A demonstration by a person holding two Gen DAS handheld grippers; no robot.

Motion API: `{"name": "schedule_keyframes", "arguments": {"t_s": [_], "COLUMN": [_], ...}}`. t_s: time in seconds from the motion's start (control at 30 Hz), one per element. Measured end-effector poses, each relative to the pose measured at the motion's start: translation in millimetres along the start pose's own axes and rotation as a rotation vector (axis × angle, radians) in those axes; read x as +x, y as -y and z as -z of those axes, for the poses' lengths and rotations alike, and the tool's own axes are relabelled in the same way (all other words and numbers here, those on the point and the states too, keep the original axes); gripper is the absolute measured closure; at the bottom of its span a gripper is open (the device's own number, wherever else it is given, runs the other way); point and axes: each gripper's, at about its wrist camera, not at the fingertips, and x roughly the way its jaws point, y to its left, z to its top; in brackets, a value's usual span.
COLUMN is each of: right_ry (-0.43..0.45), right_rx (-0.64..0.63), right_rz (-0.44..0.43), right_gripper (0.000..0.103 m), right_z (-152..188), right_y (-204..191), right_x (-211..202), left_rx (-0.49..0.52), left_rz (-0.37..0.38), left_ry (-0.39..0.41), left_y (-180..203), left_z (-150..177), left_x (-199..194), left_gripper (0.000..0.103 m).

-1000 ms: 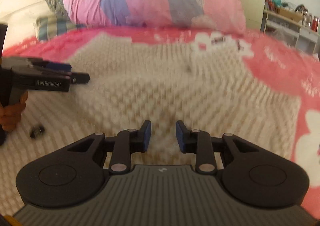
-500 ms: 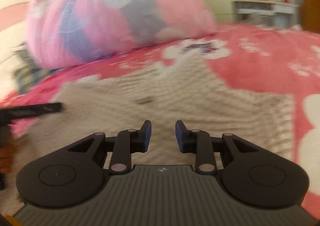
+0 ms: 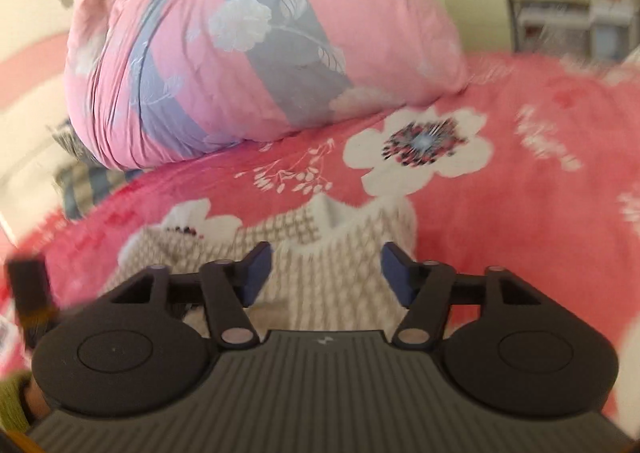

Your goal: Fold clothes

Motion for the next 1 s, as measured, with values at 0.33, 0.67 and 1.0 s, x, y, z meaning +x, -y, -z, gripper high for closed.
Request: {"name": "schedule_keyframes", "arguments": {"t_s": [0.33,0.67,1.0], "right_ry": [-0.197,-0.103,-0.04], "right_rx": [0.432,0.158,-0.299], "right_rz": [-0.177,-0.203,-0.242], "right_gripper": [0.022,0.082,0.084], "right_z": [-14,-12,13], "right_y": [68,21,-55], "right_x": [85,61,8], "left_rx": [-0.035,-0.053,-0.201], "left_rz": [0.042,0.056,0.156], "left_ry": [0.028,0.039,0.102], "left_y": [-7,-10,-33], "left_z": [1,2,-2], "left_x": [-6,-8,-19], "left_gripper": [0.026,0.026,0.027]}}
